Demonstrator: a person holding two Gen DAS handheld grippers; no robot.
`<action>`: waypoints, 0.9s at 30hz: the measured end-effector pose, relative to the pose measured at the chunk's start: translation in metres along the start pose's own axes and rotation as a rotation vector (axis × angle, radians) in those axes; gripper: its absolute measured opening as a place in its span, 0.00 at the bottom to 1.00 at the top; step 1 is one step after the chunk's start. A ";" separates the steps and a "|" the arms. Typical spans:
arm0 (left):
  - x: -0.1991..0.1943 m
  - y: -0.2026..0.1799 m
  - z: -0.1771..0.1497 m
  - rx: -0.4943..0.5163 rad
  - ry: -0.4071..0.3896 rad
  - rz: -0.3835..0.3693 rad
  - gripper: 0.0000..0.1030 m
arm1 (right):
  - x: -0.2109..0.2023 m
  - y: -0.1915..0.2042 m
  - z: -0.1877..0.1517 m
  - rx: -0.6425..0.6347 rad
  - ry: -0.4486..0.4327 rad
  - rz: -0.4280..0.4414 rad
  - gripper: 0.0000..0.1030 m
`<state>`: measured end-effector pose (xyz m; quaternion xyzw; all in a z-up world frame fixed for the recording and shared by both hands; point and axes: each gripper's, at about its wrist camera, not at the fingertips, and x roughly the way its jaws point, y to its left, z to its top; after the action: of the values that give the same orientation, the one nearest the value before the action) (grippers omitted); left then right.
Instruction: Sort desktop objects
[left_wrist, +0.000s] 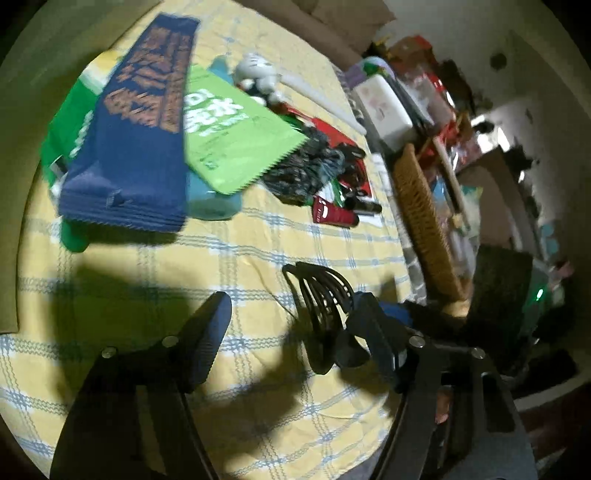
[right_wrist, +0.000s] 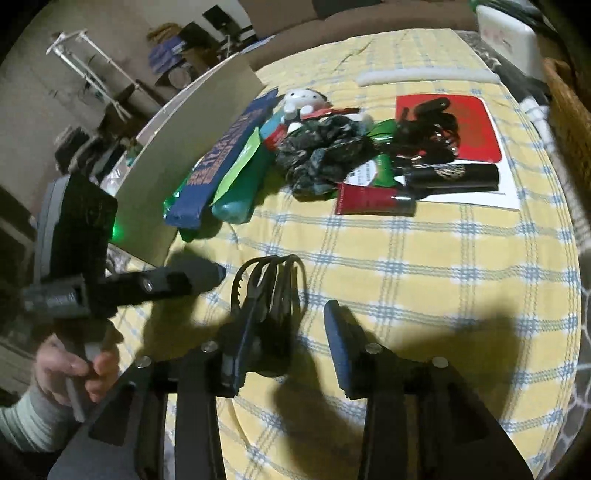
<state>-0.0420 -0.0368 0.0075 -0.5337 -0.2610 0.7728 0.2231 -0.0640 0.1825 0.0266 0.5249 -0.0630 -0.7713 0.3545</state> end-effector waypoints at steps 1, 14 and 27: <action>0.001 -0.004 -0.001 0.016 0.002 0.008 0.65 | -0.002 -0.001 -0.001 0.002 0.010 0.002 0.37; 0.032 -0.058 -0.015 0.264 0.020 0.208 0.72 | -0.064 -0.046 0.010 0.074 -0.139 -0.211 0.56; 0.036 -0.062 -0.019 0.319 -0.039 0.281 0.39 | 0.000 -0.045 0.064 -0.040 -0.182 -0.472 0.80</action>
<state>-0.0315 0.0359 0.0162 -0.5078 -0.0626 0.8380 0.1899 -0.1408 0.1986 0.0340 0.4464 0.0448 -0.8779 0.1675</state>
